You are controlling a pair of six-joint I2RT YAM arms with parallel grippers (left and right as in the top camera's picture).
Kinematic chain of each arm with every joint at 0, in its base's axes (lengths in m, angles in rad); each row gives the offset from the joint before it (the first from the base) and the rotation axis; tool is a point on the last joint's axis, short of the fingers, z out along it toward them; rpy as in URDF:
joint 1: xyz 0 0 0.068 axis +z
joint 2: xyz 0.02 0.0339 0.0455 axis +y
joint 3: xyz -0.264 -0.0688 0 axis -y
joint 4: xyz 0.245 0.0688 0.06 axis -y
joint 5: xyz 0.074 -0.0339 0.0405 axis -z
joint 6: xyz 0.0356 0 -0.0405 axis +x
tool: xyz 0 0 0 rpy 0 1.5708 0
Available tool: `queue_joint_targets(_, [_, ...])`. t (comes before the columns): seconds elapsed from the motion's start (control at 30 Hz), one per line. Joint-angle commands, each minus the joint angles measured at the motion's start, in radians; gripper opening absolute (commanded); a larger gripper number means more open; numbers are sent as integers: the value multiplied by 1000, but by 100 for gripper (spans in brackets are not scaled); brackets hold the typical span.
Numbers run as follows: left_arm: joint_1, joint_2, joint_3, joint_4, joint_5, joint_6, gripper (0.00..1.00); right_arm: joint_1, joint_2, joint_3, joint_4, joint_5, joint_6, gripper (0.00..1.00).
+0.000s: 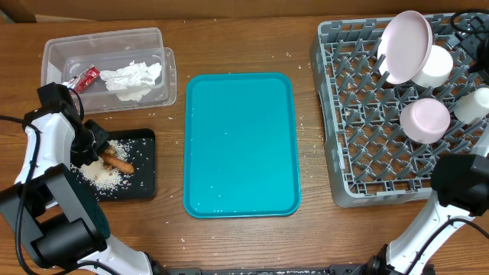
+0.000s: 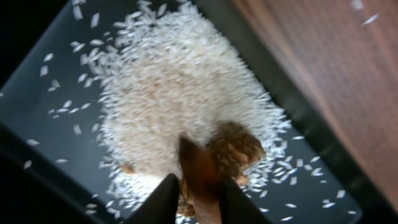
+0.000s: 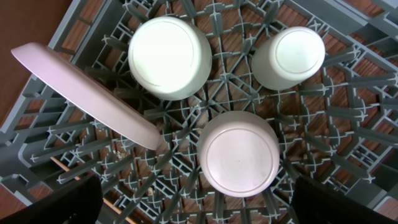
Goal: Sort waste into correct bins and load items into the dishwasher
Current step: 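Release the carrot on the rice tray and lift the left gripper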
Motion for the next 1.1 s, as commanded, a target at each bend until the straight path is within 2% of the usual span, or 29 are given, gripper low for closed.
queue_joint_targets(0.0, [1, -21, -5, -19, -69, 18, 20, -2, -31, 23, 5, -1, -2, 100])
queue_joint_targets(0.03, [1, -21, -5, -24, -72, 18, 20, -2, -31, 23, 5, -1, -2, 100])
queue_joint_targets(0.1, [1, -23, -4, -38, -75, 10, 29, -2, -31, 23, 5, -1, -2, 100])
queue_joint_targets(0.13, [1, -23, -4, -45, -75, 6, 30, -2, -31, 23, 5, -1, -2, 100])
queue_joint_targets(0.23, [2, -23, 6, -74, -88, -2, 30, -2, -31, 23, 5, -1, -2, 100])
queue_joint_targets(0.47, [2, -38, 95, -182, -217, -46, 29, -2, -31, 23, 5, -1, -2, 100])
queue_joint_targets(0.7, [3, -42, 197, -257, -216, -69, 30, -2, -31, 23, 5, -1, -2, 100])
queue_joint_targets(0.87, [3, -42, 211, -264, -160, -63, 35, -2, -31, 23, 5, -1, -2, 100])
queue_joint_targets(0.97, [2, -39, 208, -262, -66, -29, 41, -2, -31, 23, 5, -1, -2, 100])
queue_joint_targets(1.07, [0, -37, 182, -241, -55, -22, 33, -2, -31, 23, 5, -1, -2, 100])
